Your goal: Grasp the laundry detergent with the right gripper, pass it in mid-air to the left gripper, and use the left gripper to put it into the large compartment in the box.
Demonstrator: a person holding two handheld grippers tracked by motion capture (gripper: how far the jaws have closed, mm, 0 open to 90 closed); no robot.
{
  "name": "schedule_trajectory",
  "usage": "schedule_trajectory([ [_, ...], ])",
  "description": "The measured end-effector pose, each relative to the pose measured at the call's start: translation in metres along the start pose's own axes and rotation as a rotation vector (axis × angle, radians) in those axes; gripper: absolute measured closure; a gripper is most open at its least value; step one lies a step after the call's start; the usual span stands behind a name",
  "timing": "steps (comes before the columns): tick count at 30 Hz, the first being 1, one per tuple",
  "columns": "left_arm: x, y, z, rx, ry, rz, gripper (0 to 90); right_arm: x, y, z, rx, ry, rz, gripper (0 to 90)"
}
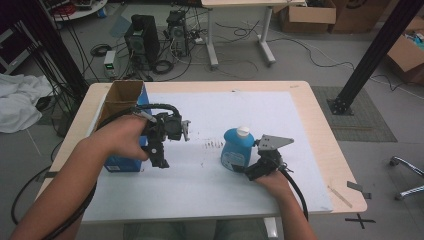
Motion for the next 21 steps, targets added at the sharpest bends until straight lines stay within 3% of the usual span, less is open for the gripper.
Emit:
schedule_trajectory([
  [6,0.000,0.002,0.000,0.002,0.001,0.003,0.1,-0.003,-0.005,0.002,-0.017,-0.011,-0.025,2.1],
  [11,0.000,0.001,0.000,-0.005,0.004,0.004,0.1,-0.004,-0.009,-0.001,-0.001,-0.009,-0.043,7.5],
  [21,0.001,-0.001,0.000,-0.001,0.003,0.000,0.1,-0.006,-0.012,-0.002,0.001,-0.029,-0.040,16.2],
])
Point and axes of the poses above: each handheld gripper's, and its own axes: y roughly backward along the jaws, z roughly out of its top, x roughly to its left, the point moved 8 cm from there along -y, roughly forward along the jaws, and after that the axes turned 12 degrees about -z, right-handed, at the moved point
